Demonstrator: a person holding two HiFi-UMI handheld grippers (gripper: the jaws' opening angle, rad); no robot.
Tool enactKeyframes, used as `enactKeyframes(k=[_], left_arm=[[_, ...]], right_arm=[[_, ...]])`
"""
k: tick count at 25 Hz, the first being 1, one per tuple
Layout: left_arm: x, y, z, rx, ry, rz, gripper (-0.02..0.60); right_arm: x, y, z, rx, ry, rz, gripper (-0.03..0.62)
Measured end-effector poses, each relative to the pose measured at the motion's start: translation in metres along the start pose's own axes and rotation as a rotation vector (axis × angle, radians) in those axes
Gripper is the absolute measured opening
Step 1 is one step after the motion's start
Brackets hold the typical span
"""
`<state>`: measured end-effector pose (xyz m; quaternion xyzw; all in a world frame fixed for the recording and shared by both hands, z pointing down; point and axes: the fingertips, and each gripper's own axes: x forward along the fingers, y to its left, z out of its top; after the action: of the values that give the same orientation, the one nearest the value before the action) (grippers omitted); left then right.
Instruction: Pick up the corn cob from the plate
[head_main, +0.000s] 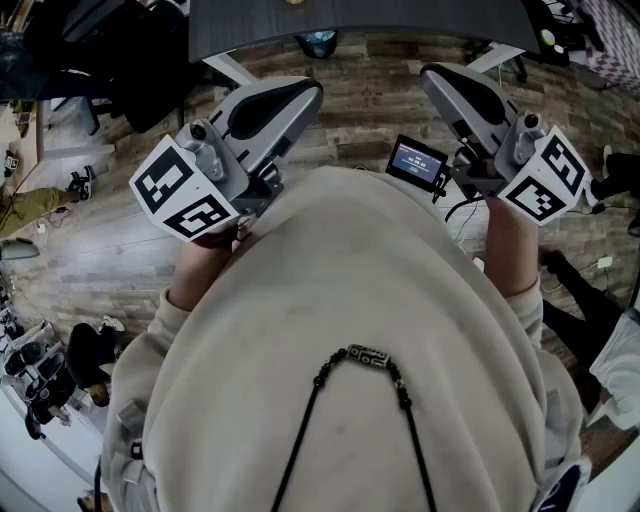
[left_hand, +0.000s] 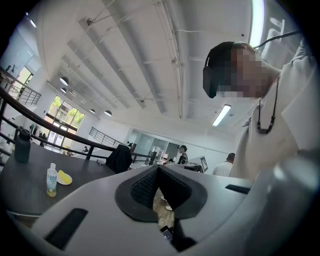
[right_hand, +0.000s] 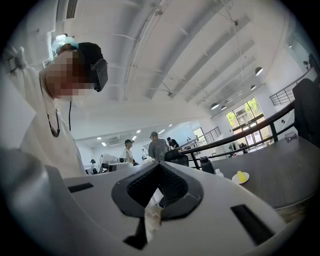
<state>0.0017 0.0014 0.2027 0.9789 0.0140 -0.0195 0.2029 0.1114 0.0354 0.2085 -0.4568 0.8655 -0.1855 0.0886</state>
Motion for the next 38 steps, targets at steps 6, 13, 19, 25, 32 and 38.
enactKeyframes(k=[6,13,19,25,32,38], left_arm=[[0.004,-0.002,-0.001,0.010,0.018,-0.017,0.003],[0.009,0.002,-0.003,0.000,0.024,-0.008,0.003],[0.017,0.006,-0.010,-0.018,0.046,0.008,0.002],[0.033,0.011,-0.020,-0.050,0.099,0.021,0.003],[0.031,0.001,-0.026,-0.051,0.137,0.020,0.003],[0.036,0.012,-0.020,-0.071,0.141,0.023,0.003]], right_arm=[[0.003,-0.004,0.002,0.007,0.003,0.000,0.015],[-0.001,-0.016,0.000,0.074,-0.004,0.006,0.015],[-0.006,-0.032,-0.004,0.119,-0.014,0.008,0.015],[-0.009,-0.053,-0.012,0.188,-0.024,0.024,0.015],[-0.018,-0.057,-0.022,0.219,-0.032,0.028,0.015],[-0.012,-0.067,-0.022,0.287,-0.018,0.037,0.015]])
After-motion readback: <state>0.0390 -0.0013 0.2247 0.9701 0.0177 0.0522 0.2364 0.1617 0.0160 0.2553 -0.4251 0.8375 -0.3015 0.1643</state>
